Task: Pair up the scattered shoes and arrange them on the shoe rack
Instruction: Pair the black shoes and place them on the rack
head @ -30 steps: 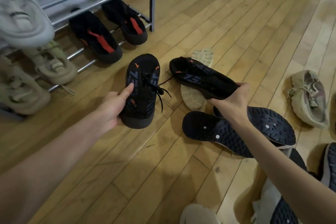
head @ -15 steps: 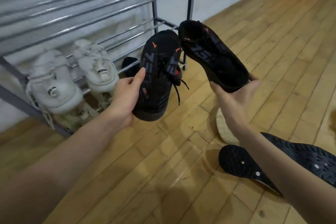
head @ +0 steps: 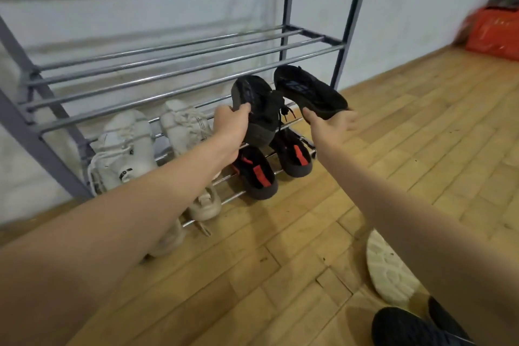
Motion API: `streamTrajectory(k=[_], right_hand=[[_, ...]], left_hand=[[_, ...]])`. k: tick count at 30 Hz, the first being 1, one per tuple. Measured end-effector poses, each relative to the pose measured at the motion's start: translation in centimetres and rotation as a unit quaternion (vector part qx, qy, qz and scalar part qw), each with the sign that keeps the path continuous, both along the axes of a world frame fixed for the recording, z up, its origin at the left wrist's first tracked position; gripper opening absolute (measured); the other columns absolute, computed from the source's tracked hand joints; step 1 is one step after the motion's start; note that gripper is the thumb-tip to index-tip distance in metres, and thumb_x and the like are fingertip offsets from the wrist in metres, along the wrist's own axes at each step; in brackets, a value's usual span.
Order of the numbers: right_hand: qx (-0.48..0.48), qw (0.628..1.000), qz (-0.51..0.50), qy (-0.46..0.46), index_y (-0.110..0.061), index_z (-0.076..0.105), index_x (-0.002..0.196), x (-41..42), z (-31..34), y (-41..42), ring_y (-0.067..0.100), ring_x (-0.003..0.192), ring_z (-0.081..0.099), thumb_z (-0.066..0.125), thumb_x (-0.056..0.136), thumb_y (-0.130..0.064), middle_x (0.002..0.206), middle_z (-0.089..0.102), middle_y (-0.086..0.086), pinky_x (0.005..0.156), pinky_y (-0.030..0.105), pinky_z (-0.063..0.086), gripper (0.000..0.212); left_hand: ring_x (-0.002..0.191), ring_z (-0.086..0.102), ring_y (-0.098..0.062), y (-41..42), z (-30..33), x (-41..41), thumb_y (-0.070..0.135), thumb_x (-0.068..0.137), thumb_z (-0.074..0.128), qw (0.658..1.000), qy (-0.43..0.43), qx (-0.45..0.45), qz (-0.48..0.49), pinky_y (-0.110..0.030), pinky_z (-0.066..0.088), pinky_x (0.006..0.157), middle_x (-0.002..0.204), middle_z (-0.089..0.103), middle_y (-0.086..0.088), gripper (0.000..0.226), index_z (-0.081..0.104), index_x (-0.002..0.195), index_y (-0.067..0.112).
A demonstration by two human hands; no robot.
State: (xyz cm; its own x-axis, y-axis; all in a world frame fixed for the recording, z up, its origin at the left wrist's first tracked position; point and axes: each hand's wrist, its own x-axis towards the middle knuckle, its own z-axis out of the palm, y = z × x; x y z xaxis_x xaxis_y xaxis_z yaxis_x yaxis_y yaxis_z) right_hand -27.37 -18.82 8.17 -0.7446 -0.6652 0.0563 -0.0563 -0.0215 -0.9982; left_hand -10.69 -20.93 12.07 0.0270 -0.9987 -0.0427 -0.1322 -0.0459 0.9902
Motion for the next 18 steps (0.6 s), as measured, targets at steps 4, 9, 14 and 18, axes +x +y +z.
streamTrajectory(k=[4, 9, 14, 18], right_hand=[[0.041, 0.999, -0.020, 0.018, -0.002, 0.023, 0.134, 0.3, -0.5, -2.6, 0.023, 0.128, 0.039, 0.076, 0.082, -0.016, 0.142, 0.020, 0.016, 0.106, 0.029, 0.039, 0.076], [0.058, 0.998, -0.025, 0.003, -0.002, 0.024, 0.136, -0.5, -1.2, -4.5, 0.024, 0.129, 0.039, 0.075, 0.083, -0.021, 0.144, 0.021, 0.017, 0.093, 0.019, 0.036, 0.076], [0.100, 0.994, 0.022, 0.027, -0.004, 0.037, 0.136, -1.6, -2.6, -3.1, 0.025, 0.126, 0.048, 0.083, 0.072, -0.035, 0.138, 0.046, 0.010, 0.100, 0.032, 0.045, 0.085], [0.091, 0.992, 0.074, 0.044, -0.005, 0.034, 0.135, -2.8, -3.3, -1.0, 0.016, 0.117, 0.051, 0.078, 0.080, -0.018, 0.130, 0.052, 0.009, 0.093, 0.026, 0.042, 0.072]], left_hand=[[0.080, 0.054, -0.016, -2.1, -1.8, 0.0, 0.028, 0.099, 0.040, 0.998, -0.053, -0.039, 0.020, -0.023, 0.035, 0.056, 0.093, 0.058, -0.007, 0.036, 0.059, 0.109, -0.001], [0.107, 0.054, -0.025, -3.8, -2.2, -0.2, 0.032, 0.102, 0.033, 0.996, -0.087, -0.016, 0.012, -0.029, 0.038, 0.079, 0.107, 0.055, -0.011, 0.042, 0.050, 0.122, -0.001], [0.118, 0.051, -0.032, -4.0, -2.2, -0.1, 0.031, 0.103, 0.031, 0.975, -0.217, -0.045, -0.001, -0.038, 0.041, 0.097, 0.127, 0.055, -0.019, 0.044, 0.054, 0.122, -0.001], [0.116, 0.050, -0.034, -2.4, -2.1, -0.1, 0.024, 0.101, 0.035, 0.942, -0.318, -0.103, 0.016, -0.038, 0.040, 0.093, 0.128, 0.050, -0.022, 0.035, 0.056, 0.113, -0.001]])
